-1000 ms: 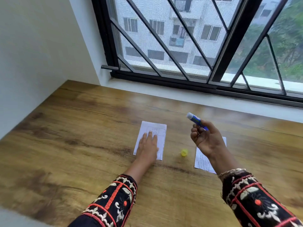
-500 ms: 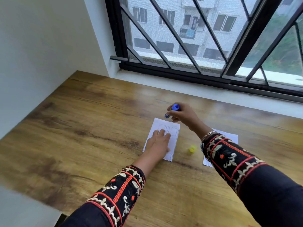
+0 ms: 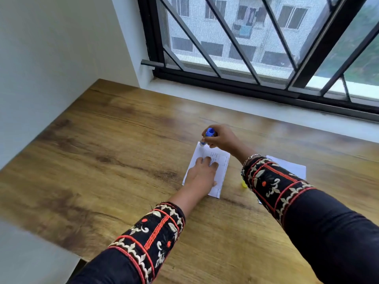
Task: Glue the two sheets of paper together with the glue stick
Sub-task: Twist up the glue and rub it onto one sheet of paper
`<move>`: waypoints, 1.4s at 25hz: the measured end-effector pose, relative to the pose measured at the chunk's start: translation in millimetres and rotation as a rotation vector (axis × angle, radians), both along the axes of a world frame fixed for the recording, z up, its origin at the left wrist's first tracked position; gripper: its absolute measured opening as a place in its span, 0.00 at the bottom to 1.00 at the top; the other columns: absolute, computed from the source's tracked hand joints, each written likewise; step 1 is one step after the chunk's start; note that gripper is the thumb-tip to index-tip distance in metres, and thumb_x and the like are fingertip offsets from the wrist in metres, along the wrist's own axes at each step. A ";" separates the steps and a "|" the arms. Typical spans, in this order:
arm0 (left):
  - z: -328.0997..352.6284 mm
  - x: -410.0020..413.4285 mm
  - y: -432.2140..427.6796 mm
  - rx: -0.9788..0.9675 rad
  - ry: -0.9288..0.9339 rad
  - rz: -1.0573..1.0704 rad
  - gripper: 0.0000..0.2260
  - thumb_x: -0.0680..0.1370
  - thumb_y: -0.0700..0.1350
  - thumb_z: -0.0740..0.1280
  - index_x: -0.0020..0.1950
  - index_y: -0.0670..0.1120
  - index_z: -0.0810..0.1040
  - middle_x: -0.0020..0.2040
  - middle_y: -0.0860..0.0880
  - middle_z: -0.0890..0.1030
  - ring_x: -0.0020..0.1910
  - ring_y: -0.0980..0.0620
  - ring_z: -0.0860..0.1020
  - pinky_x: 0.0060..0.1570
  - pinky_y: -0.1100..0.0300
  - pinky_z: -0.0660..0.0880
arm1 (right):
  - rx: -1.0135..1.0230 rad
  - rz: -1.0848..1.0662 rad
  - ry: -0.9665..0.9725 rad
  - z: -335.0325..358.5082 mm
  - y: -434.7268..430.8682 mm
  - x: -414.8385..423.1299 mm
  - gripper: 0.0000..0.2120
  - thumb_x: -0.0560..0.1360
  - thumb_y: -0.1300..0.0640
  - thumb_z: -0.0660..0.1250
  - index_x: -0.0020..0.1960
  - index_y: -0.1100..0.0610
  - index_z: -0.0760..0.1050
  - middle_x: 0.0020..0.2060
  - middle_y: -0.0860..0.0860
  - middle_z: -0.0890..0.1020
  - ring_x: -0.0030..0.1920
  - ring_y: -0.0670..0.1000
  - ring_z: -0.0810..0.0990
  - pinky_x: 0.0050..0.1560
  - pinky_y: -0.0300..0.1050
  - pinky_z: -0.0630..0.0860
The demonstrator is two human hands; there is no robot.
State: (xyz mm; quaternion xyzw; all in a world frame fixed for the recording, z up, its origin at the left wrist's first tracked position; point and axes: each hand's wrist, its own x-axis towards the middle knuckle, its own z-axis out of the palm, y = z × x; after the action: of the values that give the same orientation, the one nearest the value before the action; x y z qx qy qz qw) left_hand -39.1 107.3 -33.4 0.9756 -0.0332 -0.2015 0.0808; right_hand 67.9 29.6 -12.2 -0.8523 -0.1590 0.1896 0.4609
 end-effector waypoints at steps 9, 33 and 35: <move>-11.3 2.9 2.2 -0.018 -0.013 -0.008 0.25 0.76 0.47 0.64 0.71 0.45 0.59 0.72 0.43 0.59 0.70 0.43 0.57 0.55 0.48 0.72 | -0.076 0.031 -0.045 1.6 10.6 3.7 0.09 0.70 0.64 0.67 0.49 0.67 0.76 0.31 0.48 0.75 0.37 0.54 0.76 0.43 0.51 0.79; -7.7 -1.3 4.9 -0.013 -0.065 -0.051 0.24 0.76 0.49 0.64 0.69 0.45 0.61 0.69 0.43 0.62 0.67 0.43 0.61 0.54 0.50 0.72 | -0.302 0.058 -0.138 2.6 -30.7 -1.8 0.07 0.70 0.61 0.67 0.46 0.63 0.77 0.40 0.61 0.81 0.41 0.62 0.80 0.43 0.54 0.77; -7.1 -1.3 5.1 -0.006 -0.070 -0.053 0.23 0.76 0.49 0.64 0.68 0.45 0.62 0.69 0.44 0.63 0.67 0.43 0.61 0.53 0.51 0.72 | -0.288 0.050 -0.135 3.3 -36.7 -3.4 0.06 0.70 0.62 0.66 0.45 0.64 0.78 0.36 0.58 0.80 0.37 0.59 0.79 0.40 0.50 0.76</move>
State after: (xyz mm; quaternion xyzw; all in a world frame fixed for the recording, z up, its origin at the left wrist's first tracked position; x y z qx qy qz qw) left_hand -40.3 112.4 -40.5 0.9805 -0.0625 -0.1695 0.0771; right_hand 64.5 -7.1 -8.9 -0.9161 -0.1818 0.1641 0.3174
